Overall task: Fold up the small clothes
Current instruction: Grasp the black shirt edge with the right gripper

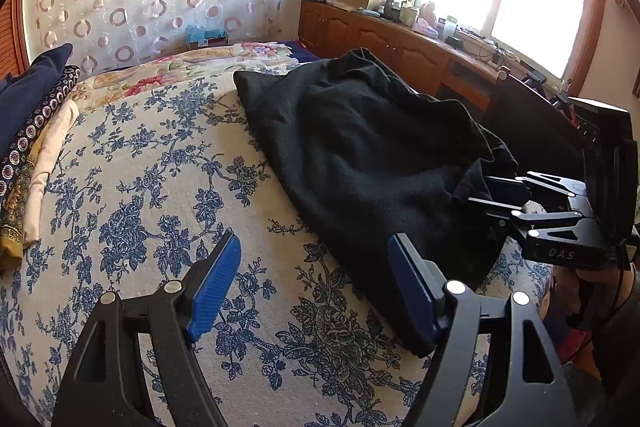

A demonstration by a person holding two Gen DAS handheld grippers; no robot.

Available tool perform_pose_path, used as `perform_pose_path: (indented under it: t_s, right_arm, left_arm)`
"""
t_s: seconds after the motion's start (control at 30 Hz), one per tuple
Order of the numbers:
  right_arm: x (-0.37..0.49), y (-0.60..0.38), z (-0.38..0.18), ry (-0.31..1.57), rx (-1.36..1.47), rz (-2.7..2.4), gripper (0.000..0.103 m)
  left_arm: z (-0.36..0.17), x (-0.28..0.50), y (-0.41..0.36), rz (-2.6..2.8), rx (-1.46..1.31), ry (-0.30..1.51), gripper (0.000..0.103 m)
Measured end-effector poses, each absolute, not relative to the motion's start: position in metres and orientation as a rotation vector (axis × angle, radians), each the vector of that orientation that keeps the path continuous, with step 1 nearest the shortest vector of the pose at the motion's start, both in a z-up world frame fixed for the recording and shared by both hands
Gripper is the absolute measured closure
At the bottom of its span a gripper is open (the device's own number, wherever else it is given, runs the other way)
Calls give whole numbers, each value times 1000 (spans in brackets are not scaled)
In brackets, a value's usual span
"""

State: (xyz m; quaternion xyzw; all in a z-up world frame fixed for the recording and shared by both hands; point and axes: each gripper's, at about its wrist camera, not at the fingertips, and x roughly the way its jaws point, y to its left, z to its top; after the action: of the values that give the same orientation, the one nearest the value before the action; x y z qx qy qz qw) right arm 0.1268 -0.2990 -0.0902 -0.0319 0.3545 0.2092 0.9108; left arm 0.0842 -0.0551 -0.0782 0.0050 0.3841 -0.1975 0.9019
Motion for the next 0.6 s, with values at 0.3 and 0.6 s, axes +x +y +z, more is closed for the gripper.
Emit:
perform_pose_path:
  t_s: [0.3, 0.6]
  right_arm:
    - [106, -342, -66, 663, 35, 473, 92]
    - [82, -386, -67, 705, -36, 331, 94]
  left_arm:
    - [-79, 84, -58, -418, 12, 795, 26]
    - [-80, 83, -67, -433, 27, 800, 26]
